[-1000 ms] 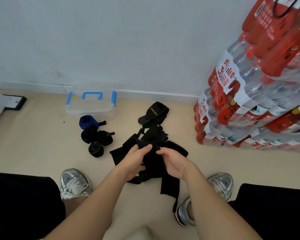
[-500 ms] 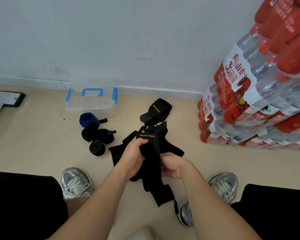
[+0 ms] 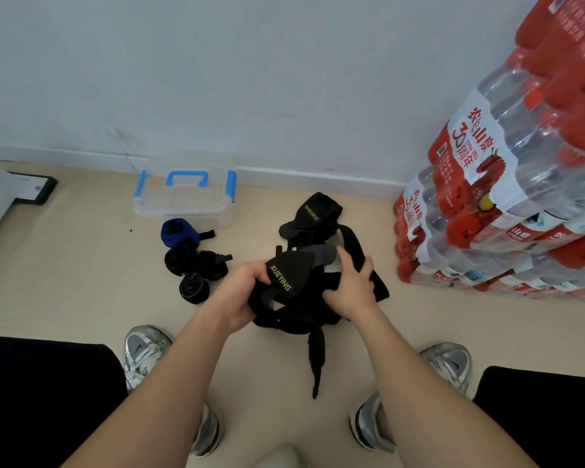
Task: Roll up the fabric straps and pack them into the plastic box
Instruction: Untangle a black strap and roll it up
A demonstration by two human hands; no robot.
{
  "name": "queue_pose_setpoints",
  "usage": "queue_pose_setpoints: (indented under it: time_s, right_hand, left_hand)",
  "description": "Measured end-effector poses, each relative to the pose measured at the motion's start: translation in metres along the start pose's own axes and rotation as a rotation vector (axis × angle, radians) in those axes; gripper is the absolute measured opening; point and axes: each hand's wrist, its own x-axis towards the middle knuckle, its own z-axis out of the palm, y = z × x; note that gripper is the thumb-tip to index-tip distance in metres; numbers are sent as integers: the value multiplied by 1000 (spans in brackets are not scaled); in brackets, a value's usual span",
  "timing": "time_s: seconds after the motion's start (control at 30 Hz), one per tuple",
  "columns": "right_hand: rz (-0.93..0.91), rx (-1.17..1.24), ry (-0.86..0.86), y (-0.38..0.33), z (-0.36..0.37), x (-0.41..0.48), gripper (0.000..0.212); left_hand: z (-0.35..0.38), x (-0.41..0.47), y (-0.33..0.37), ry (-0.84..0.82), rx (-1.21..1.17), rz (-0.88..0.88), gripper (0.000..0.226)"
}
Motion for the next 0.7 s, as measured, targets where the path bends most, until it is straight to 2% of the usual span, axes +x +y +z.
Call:
queue_pose_setpoints:
  time_s: [0.07,0.13,0.2,0.23,0.33,0.4,0.57,0.63,0.7]
  right_hand:
    - [-33,-229,51,-8,6,0,57]
    - [-103,-204,-43,-10,5,0,30]
    - [-119,-54,-198,-10,1,2,31]
    - [-119,-20,-211,-12,-2,4,32]
    - [-107,-44,62,-26,-9,24,24]
    - [-152,-71,191,-40,-13,42,22]
    - [-366,-387,344,-88,-24,96,26]
    - [-394,-560,309,-103,-27,123,29]
    - [-439,-731,239,-113,-28,146,34]
  left_hand:
    - [-9,4,-2,71,99,-67,51]
    - [-20,7,-3,163,242,-165,46]
    - [-28,11,-4,210,308,-197,32]
    - [-31,15,-5,222,320,-177,24]
    - [-42,31,-3,185,394,-72,19]
    - [-48,37,0,125,494,-65,17]
    - [-56,65,1,114,634,-115,11]
    - [-57,72,2,86,699,-151,18]
    - [-58,78,2,75,767,-174,35]
